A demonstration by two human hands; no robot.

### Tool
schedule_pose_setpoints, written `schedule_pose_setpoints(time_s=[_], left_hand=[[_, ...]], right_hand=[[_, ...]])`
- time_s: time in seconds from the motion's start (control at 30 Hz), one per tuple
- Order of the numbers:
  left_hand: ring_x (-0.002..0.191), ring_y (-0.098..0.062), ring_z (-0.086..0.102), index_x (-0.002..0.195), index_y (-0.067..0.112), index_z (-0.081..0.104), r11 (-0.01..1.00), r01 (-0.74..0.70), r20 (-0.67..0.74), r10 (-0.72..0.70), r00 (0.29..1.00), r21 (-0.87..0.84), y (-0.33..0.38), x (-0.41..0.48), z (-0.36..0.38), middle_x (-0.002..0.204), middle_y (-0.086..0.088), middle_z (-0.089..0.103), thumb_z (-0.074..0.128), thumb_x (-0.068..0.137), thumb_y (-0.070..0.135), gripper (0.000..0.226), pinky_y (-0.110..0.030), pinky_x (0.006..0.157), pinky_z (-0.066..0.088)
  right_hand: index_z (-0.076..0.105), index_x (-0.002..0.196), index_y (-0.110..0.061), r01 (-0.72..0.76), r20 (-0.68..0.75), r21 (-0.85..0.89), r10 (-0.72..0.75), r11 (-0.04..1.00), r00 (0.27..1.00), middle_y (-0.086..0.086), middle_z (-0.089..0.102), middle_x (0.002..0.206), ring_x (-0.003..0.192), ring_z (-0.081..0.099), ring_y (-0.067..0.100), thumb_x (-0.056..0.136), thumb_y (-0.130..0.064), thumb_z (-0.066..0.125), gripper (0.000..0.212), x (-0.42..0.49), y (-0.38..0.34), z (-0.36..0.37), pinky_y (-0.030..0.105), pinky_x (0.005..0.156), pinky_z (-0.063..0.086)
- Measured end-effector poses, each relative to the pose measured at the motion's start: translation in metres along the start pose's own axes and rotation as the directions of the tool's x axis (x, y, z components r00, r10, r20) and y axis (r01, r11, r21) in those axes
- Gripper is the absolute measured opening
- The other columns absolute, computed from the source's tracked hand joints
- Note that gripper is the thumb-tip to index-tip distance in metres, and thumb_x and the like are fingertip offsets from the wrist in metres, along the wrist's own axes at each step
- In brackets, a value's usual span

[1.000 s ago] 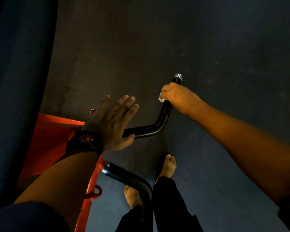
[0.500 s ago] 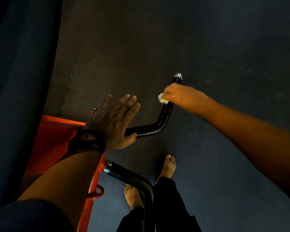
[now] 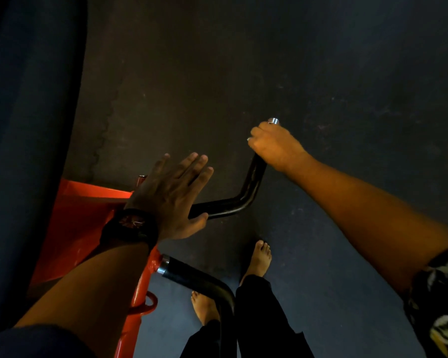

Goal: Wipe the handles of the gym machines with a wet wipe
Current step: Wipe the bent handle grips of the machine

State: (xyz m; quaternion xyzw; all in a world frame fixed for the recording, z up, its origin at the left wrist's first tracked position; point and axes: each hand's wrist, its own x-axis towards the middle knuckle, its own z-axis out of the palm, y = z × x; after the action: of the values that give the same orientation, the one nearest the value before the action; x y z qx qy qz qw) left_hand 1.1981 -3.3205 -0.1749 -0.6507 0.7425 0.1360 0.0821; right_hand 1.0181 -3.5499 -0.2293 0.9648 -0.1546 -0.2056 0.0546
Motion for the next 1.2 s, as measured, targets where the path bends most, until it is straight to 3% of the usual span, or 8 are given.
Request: schedule_pose_setpoints(time_s=[0.17,0.43,0.53,0.6,0.7,0.87,1.07,1.2], left_hand=[[0.151,-0.026,0.023,0.155,0.013,0.032,1.0,0.01,0.027,-0.01,1.0,0.013,-0.001,0.001,0.0,0.164,-0.01,0.024,0.036,0.081,0.067,0.092,-0.061,0.115,0.024],[0.15,-0.027,0.026,0.153,0.011,0.036,1.0,0.005,0.024,-0.005,1.0,0.003,-0.001,0.0,-0.001,0.163,-0.011,0.028,0.039,0.08,0.066,0.092,-0.062,0.114,0.026],[0.15,-0.026,0.027,0.153,0.012,0.037,1.0,0.006,0.016,-0.006,1.0,-0.001,0.001,0.0,-0.001,0.163,-0.011,0.028,0.038,0.079,0.066,0.091,-0.062,0.113,0.027],[0.15,-0.025,0.028,0.152,0.012,0.039,1.0,0.008,0.007,-0.008,1.0,-0.008,0.002,-0.001,-0.001,0.162,-0.011,0.03,0.038,0.079,0.066,0.091,-0.062,0.113,0.028],[0.149,-0.025,0.029,0.151,0.012,0.041,1.0,0.012,-0.016,-0.013,1.0,-0.017,0.002,0.0,0.0,0.161,-0.011,0.031,0.037,0.077,0.066,0.092,-0.063,0.113,0.028],[0.148,-0.026,0.033,0.149,0.011,0.044,1.0,0.006,-0.035,-0.007,0.999,-0.015,0.002,0.001,0.0,0.16,-0.011,0.035,0.037,0.076,0.065,0.091,-0.063,0.112,0.03],[0.148,-0.026,0.032,0.15,0.011,0.042,1.0,-0.004,-0.041,0.004,0.999,0.002,0.0,0.002,0.002,0.16,-0.011,0.034,0.038,0.078,0.066,0.09,-0.063,0.111,0.03],[0.149,-0.025,0.029,0.151,0.013,0.04,1.0,0.011,-0.019,-0.011,1.0,0.018,0.0,0.0,0.003,0.161,-0.01,0.031,0.037,0.078,0.067,0.091,-0.062,0.112,0.028]], right_hand=[[0.067,0.108,-0.006,-0.126,0.078,-0.054,0.13,0.991,0.988,0.012,0.058,0.115,0.108,0.055,0.032,0.096,-0.01,0.055,0.018,0.011,0.016,-0.014,0.04,0.084,0.047],[0.066,0.117,-0.009,-0.167,0.366,0.175,0.093,0.97,0.926,0.011,0.063,0.119,0.109,0.061,0.029,0.097,-0.014,0.057,0.023,0.011,-0.009,-0.04,0.037,0.087,0.048],[0.068,0.118,-0.013,-0.101,0.207,0.263,0.046,0.96,0.977,0.007,0.061,0.119,0.113,0.058,0.026,0.095,-0.008,0.057,0.026,-0.018,-0.029,-0.026,0.038,0.091,0.052],[0.072,0.106,-0.018,-0.289,0.007,0.538,0.338,0.792,0.941,-0.002,0.062,0.106,0.104,0.058,0.015,0.094,-0.018,0.06,0.017,-0.04,-0.046,-0.012,0.025,0.084,0.047],[0.071,0.086,-0.016,-0.542,0.049,0.778,0.83,0.317,0.556,-0.002,0.063,0.089,0.083,0.057,0.015,0.095,-0.029,0.059,0.019,-0.037,-0.07,0.0,0.028,0.065,0.035],[0.071,0.103,-0.011,-0.368,0.331,0.89,0.936,-0.268,0.118,0.005,0.071,0.101,0.093,0.065,0.021,0.094,-0.014,0.061,0.014,-0.006,-0.055,-0.005,0.025,0.068,0.04],[0.075,0.102,-0.017,-0.255,0.522,0.839,0.843,-0.481,0.128,0.0,0.07,0.096,0.084,0.067,0.015,0.094,-0.006,0.056,0.023,0.004,-0.036,0.01,0.029,0.07,0.057],[0.054,0.062,-0.015,-0.297,0.532,0.833,0.824,-0.468,0.195,-0.007,0.048,0.061,0.053,0.041,0.002,0.099,-0.02,0.056,0.037,-0.008,-0.053,0.021,0.021,0.05,0.036]])
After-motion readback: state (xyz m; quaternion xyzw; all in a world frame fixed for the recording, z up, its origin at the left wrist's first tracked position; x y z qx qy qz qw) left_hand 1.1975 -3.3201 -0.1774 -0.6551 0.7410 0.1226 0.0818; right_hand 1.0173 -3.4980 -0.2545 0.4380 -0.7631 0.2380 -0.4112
